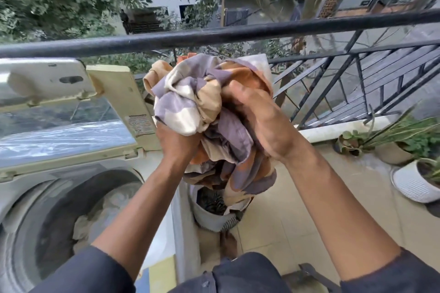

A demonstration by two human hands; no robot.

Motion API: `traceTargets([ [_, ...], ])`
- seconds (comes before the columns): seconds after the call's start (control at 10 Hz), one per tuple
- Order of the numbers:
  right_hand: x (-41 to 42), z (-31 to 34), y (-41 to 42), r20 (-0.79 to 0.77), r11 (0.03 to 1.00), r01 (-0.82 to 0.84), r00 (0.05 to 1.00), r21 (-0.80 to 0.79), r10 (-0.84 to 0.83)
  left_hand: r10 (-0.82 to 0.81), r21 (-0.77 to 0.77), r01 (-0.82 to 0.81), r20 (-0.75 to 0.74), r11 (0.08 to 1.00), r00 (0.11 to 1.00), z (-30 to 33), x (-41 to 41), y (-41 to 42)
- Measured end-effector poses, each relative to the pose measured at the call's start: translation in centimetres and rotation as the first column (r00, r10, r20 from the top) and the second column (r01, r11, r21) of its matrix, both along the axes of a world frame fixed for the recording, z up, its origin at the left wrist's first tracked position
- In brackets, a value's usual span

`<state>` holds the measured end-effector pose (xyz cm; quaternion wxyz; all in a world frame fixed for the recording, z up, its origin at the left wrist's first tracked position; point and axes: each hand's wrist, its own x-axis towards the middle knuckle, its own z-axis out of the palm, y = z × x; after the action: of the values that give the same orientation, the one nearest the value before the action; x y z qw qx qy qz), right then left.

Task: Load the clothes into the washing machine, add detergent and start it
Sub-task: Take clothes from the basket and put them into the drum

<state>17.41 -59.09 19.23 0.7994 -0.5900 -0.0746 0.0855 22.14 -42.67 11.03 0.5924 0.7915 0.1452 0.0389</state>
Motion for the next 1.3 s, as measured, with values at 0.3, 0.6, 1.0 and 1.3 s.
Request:
traceTargets([
  [0.3, -4.5, -16.4, -4.3, -0.062, 0.504, 0.263, 0.84, -0.823, -0.539, 0.096, -0.007, -0.096, 0.152, 0.995, 0.984, 3.7, 0.0, 0.5],
  [0.6, 0.1, -26.6, -2.2, -0.488, 0.746, 0.148, 0.672, -0.649, -0.558, 0.071, 0.013, -0.074, 0.156, 0.997, 0.985, 6.9, -0.3, 0.8],
  [1.0, -2.1, -7.0, -8.4, -0.385, 0.769, 0.638, 0.705, -0.023, -0.596, -0.076, 0.122, 0.057, 0.158, 0.991, 0.984, 2.6, -0.7, 1.7],
  [1.3, -2.1, -1.6, -5.8, -0.043, 0.969, 0.247, 0.968, 0.006, -0.247, -0.17, 0.046, 0.167, 0.078, 0.985, 0.982, 2.6, -0.8, 1.8],
])
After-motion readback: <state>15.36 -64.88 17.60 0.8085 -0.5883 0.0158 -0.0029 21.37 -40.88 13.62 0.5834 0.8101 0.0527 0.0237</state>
